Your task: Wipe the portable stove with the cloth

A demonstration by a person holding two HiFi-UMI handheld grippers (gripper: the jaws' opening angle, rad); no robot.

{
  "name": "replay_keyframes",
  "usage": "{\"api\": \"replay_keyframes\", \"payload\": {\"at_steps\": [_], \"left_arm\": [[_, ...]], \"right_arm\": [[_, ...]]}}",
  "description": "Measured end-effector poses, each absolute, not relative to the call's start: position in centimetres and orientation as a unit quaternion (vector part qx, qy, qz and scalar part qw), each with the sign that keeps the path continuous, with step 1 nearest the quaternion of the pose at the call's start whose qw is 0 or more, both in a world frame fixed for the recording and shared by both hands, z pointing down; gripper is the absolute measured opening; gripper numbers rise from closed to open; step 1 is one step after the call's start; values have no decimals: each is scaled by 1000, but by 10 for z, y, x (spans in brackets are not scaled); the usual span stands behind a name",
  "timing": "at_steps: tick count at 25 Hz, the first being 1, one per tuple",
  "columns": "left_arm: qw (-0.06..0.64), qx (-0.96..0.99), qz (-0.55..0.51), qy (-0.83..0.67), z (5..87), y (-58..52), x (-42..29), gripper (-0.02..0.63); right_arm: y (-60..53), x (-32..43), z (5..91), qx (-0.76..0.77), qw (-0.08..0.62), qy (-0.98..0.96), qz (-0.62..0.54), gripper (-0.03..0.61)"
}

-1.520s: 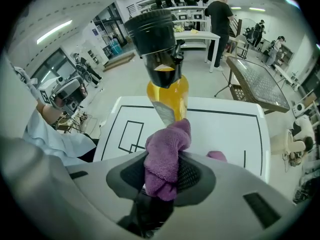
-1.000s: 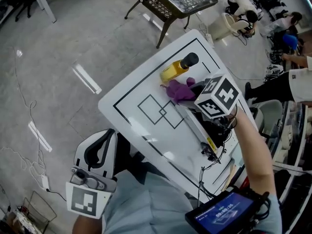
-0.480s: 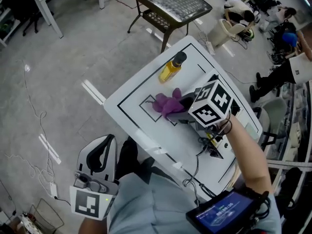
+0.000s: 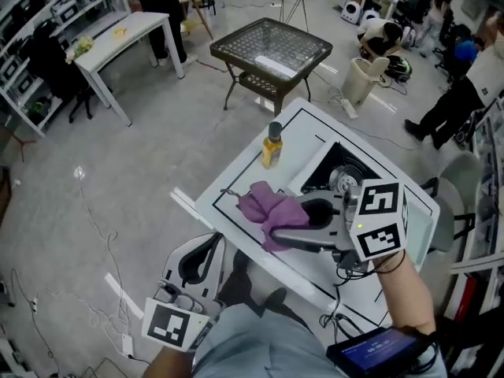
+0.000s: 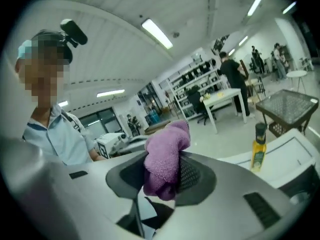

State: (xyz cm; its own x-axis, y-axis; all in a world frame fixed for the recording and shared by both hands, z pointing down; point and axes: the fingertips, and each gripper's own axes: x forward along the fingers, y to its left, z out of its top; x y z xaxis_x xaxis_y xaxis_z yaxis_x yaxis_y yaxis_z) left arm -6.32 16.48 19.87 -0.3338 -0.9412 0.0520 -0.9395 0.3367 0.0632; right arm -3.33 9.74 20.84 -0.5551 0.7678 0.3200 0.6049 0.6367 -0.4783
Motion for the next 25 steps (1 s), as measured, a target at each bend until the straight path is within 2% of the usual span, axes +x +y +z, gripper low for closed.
{"api": "replay_keyframes", "payload": {"at_steps": [6,12,18,25], "left_arm": [[-39,649,-37,-759,112,132,-60,18],[-89,711,-47,-696,81,101,-44,18],[-78,750,-23,-656,128,76,-34,18],[-67,801,-25,-595,159,65,-1,18]], "right_arm": [[84,-6,97,-236,77,-965,80,153],[51,26,95,-6,-19,-998,61,153],[36,52,164,236,-6,-972,11,153],[47,95,211,377,6,-926,26,153]]}}
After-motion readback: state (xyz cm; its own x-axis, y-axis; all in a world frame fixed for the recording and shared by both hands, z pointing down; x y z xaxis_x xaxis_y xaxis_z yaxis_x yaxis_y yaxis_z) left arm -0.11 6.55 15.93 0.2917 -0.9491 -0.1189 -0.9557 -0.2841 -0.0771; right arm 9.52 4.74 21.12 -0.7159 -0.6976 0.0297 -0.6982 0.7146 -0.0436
